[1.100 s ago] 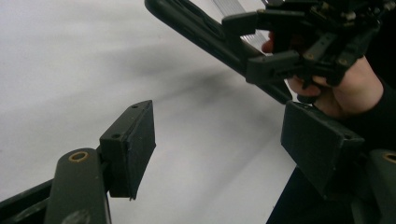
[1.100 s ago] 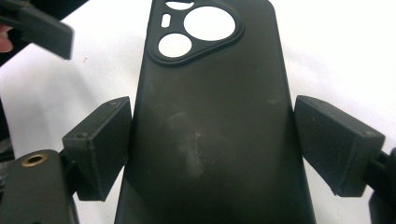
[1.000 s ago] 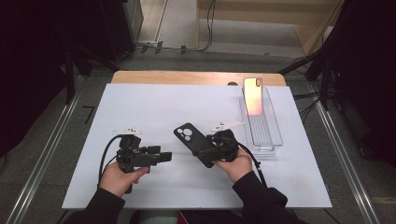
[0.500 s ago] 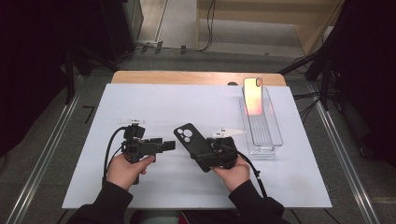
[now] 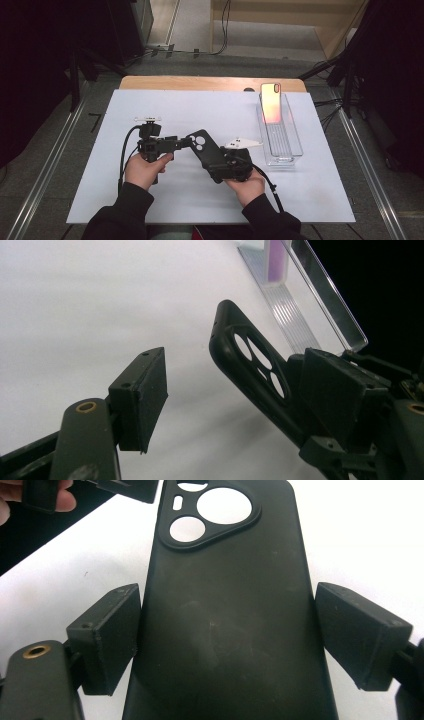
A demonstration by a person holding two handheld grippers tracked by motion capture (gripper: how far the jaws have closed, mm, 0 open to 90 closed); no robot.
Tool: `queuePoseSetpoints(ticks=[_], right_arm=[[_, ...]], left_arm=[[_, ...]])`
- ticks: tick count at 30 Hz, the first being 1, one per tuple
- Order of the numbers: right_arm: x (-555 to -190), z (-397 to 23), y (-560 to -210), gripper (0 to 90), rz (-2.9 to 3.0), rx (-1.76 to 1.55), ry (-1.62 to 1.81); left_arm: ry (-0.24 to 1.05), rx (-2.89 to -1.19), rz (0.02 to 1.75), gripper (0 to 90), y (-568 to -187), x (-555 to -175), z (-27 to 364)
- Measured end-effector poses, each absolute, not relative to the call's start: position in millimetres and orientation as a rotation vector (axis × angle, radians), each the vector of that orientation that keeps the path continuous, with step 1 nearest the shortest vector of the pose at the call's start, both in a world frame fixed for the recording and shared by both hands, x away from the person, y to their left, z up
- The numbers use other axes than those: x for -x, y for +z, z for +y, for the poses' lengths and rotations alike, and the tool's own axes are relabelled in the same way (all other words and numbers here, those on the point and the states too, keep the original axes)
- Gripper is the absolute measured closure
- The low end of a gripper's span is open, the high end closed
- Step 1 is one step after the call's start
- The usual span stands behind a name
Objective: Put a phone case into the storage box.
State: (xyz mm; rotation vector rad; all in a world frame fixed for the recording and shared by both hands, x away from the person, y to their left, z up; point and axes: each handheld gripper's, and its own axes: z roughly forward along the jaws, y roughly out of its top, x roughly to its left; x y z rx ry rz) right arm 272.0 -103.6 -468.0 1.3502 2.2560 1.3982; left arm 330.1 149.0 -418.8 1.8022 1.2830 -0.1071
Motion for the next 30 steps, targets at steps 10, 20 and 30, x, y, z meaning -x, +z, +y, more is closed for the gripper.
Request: queuePoseSetpoints(ticks=[10,20,30], right_arm=[[-271.0,-99.1,-469.4,12.8,2.216,-1.353,1.429],[-270.0,-94.8,-471.2,12.8,2.203,-1.343,1.516],[-271.8,-93.5,-477.4,12.2,2.222,-1.313,1.564]], left_arm=[[-0.147,-1.776,1.336,33.1,-425.2,-339.3,142.8],[-0.209,-1.732,1.333,54.7,-428.9,-337.0,131.3],[-0.319,-1.646,1.310,75.7,-429.1,-336.0,134.7]])
